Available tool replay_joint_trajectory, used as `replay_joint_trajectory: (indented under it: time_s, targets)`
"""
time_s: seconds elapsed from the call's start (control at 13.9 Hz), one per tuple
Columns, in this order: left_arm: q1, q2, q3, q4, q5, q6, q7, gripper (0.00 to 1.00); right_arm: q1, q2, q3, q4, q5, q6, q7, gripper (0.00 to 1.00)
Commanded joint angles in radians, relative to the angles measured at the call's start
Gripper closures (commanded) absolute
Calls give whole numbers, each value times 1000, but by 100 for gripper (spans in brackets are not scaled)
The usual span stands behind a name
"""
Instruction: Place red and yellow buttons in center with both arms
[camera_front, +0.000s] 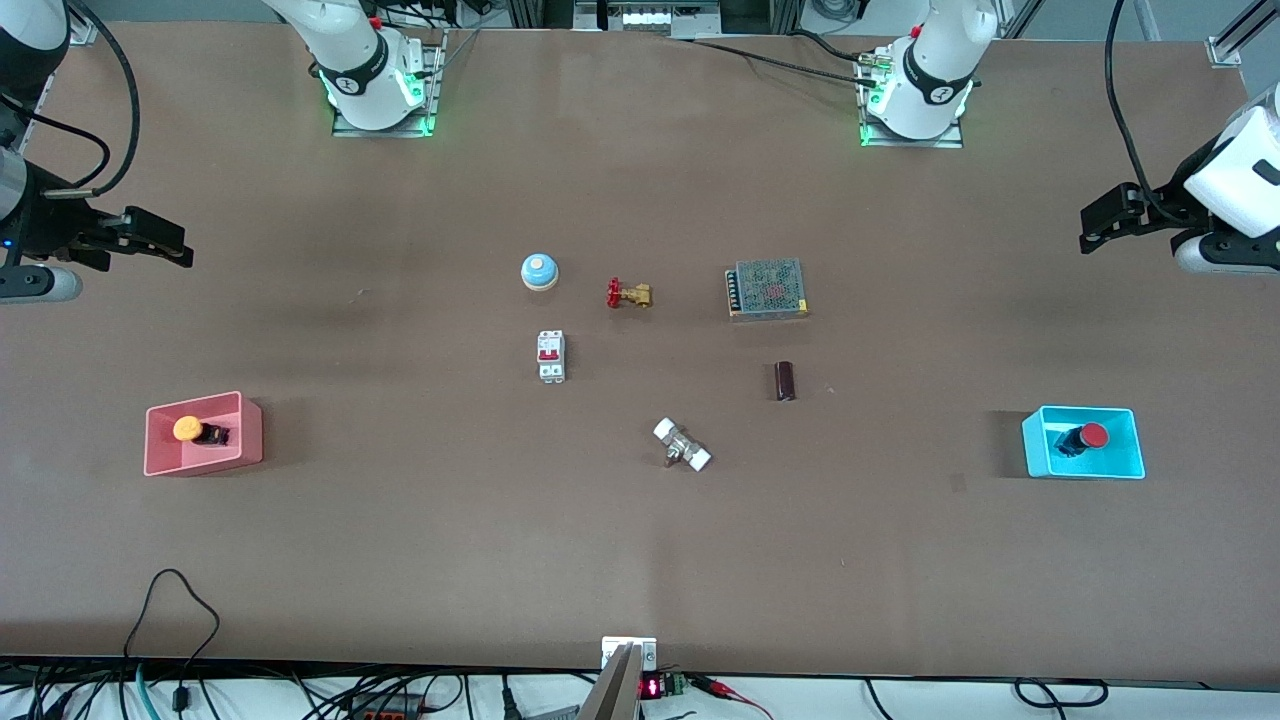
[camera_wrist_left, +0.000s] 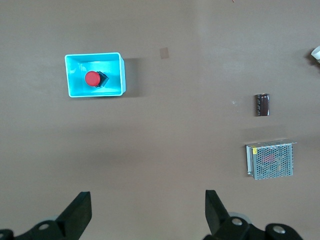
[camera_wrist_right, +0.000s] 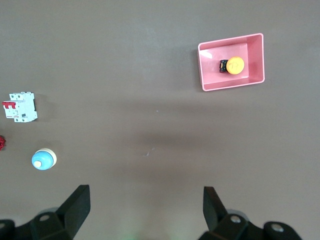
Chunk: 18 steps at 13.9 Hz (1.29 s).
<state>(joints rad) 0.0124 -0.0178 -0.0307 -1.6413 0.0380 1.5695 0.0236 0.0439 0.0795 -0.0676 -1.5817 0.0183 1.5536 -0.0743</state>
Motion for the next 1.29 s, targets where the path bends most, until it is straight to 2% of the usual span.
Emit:
replay_joint_trajectory:
  time_s: [0.0, 0.43, 0.58, 0.79, 1.01, 1.22]
  targets:
    - [6, 13, -3, 29, 6, -19, 13, 0, -2, -24, 6, -21, -1, 5, 13, 0]
    - [6, 15, -2, 29, 6, -20, 10, 0, -5, -21, 6, -23, -1, 11, -1, 0]
    - [6, 21, -2, 31, 8, -37, 6, 0, -10, -20, 6, -55, 2, 26, -1, 0]
    - [6, 53, 0, 52, 8, -42, 4, 0, -45, -14, 6, -147, 0, 133, -51, 0]
    - [20, 133, 8, 112, 19, -42, 15, 0, -105, 20, 0, -247, -6, 363, -237, 0]
    - [99, 243, 8, 115, 29, 7, 19, 0, -140, 103, -3, -251, -34, 488, -411, 0]
